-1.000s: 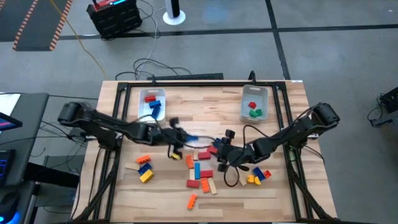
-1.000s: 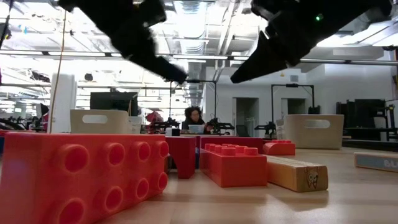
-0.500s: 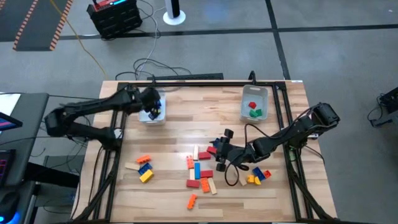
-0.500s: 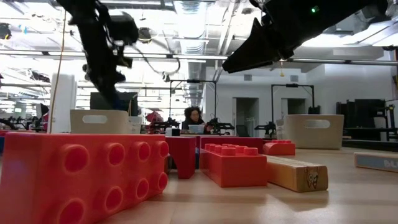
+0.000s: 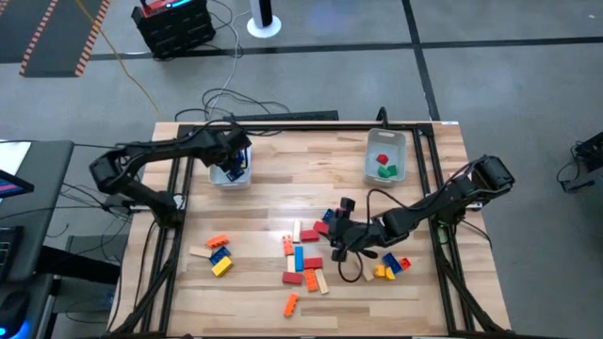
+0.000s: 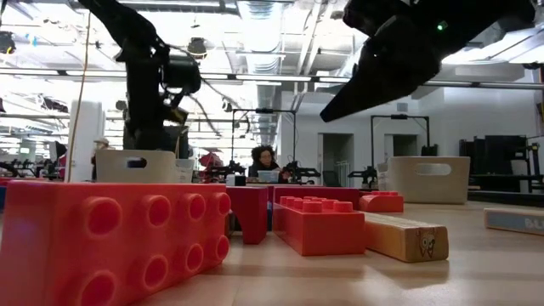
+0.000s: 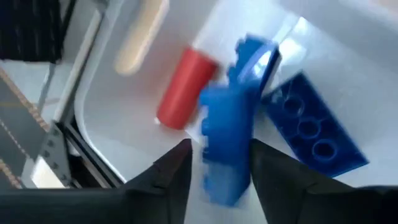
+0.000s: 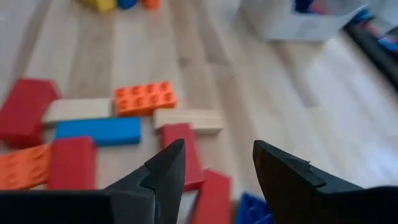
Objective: Sort blocks by size
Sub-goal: Put the large blue game piece into the white bin, then put the large red block into the white bin
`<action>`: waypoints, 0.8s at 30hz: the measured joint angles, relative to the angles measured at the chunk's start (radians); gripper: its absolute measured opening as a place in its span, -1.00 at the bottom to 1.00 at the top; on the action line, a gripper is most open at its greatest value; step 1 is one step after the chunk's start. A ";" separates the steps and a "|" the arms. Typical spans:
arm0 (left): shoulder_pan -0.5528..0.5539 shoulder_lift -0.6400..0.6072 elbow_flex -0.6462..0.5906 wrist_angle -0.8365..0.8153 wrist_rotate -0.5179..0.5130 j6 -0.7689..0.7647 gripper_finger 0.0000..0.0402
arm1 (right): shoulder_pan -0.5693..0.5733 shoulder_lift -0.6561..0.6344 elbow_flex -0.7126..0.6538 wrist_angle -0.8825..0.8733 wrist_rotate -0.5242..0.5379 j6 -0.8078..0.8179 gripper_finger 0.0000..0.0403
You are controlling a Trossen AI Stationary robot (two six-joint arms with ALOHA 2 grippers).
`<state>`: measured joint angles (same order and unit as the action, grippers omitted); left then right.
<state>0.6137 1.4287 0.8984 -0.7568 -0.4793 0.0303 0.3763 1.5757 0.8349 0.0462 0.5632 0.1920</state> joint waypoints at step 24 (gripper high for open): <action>-0.429 -0.128 0.109 0.070 0.107 -0.054 -0.05 | -0.143 0.227 0.001 0.191 -0.287 -0.029 0.22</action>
<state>0.1852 1.3009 1.0073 -0.6868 -0.3720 -0.0241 0.2329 1.8031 0.8360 0.2377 0.2767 0.1628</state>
